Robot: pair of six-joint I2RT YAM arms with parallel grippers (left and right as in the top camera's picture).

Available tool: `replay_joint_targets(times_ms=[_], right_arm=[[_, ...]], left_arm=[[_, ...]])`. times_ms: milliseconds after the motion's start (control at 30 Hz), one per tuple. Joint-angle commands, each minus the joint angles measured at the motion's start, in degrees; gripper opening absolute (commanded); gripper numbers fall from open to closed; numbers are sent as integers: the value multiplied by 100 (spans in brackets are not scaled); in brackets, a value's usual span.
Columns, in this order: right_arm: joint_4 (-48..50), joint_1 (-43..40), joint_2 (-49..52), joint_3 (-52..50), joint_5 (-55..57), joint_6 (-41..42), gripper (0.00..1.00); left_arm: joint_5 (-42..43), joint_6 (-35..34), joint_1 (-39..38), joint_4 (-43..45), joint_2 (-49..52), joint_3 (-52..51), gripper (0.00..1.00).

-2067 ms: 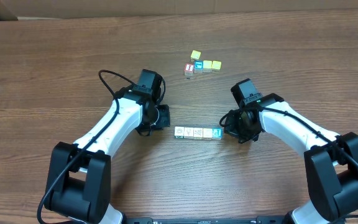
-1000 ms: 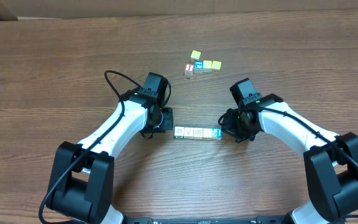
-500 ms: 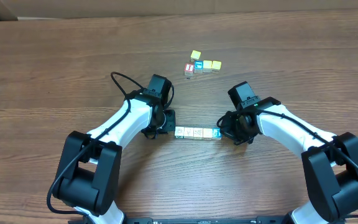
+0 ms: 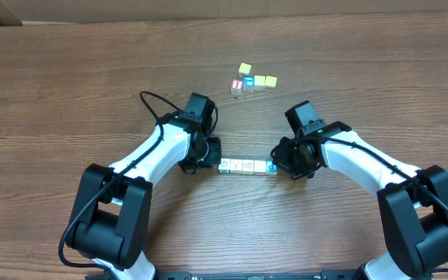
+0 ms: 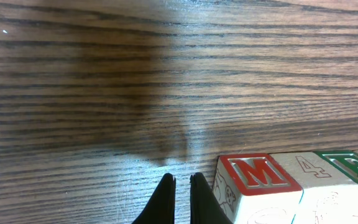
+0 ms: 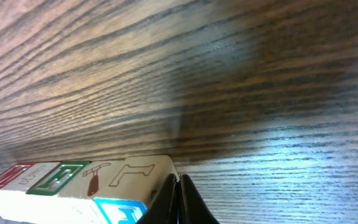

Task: Flip 5 blocks
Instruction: 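Squeeze the block row between left and right grippers from both ends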

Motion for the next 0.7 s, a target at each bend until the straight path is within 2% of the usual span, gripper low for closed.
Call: replay_joint_targets(times_ms=[0,667], right_arm=[[70,28,-81,-37,-31,31,4],[221,28,-81,-37,-26,48,4]], left_arm=[[85,-17,-37,24,59,-17,4],[-15,-15,334,-39,59,-17,4]])
